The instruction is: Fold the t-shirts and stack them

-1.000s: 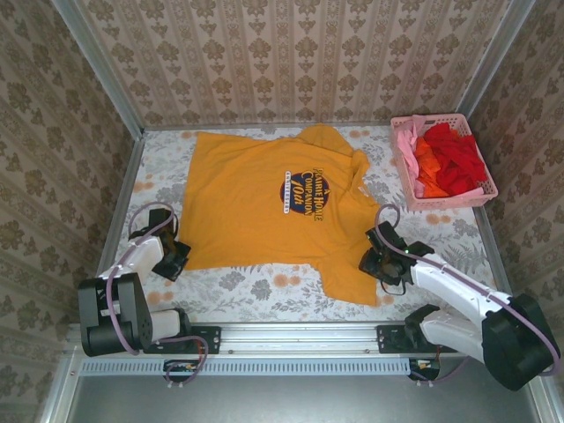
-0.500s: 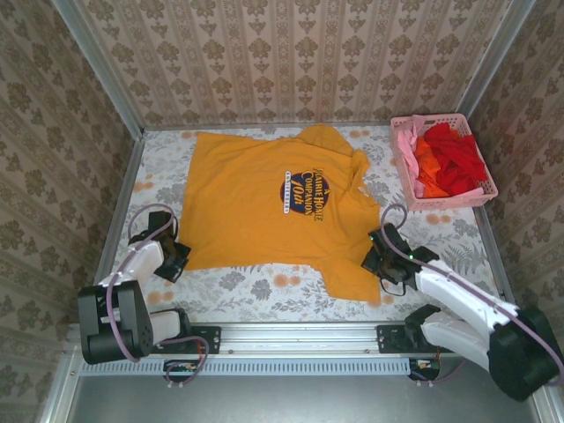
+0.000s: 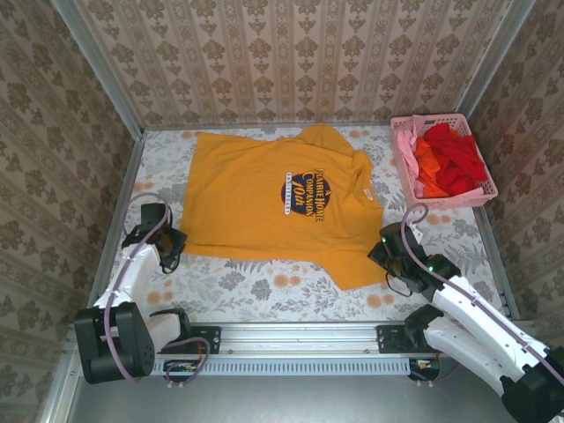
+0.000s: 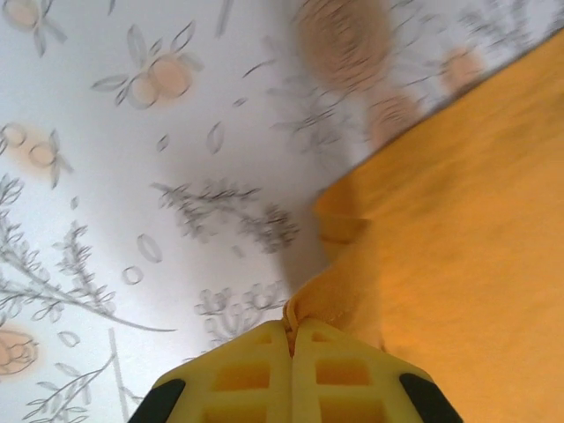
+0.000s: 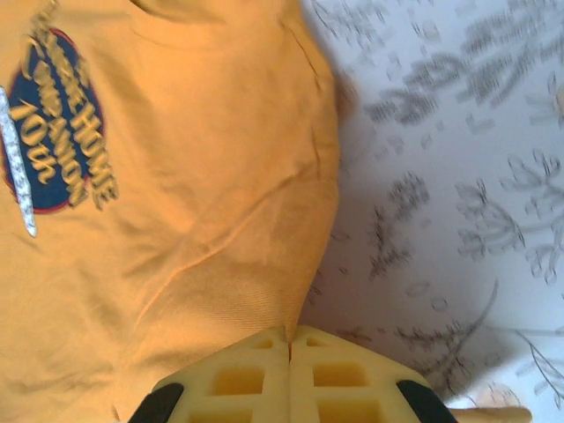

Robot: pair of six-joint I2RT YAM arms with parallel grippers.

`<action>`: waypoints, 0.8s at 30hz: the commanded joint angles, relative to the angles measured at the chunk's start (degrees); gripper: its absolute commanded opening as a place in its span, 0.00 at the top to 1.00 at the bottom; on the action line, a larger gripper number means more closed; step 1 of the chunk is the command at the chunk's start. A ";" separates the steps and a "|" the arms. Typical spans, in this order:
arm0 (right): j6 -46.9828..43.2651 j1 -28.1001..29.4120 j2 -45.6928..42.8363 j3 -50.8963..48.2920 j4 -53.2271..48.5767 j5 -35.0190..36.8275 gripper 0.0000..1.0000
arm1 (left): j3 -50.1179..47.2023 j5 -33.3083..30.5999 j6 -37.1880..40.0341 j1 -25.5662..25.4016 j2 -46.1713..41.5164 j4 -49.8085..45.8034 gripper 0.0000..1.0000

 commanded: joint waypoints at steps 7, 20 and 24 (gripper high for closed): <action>-8.17 -1.84 8.67 3.10 3.12 1.96 1.00 | 4.00 0.49 2.15 0.12 3.83 -0.68 1.00; -16.25 -9.06 16.65 2.95 11.60 -8.04 1.00 | 1.78 1.49 1.55 0.10 7.56 3.10 1.00; -20.41 -10.86 24.18 7.00 13.66 -7.88 0.66 | 2.45 2.04 1.50 -0.28 10.00 4.07 1.00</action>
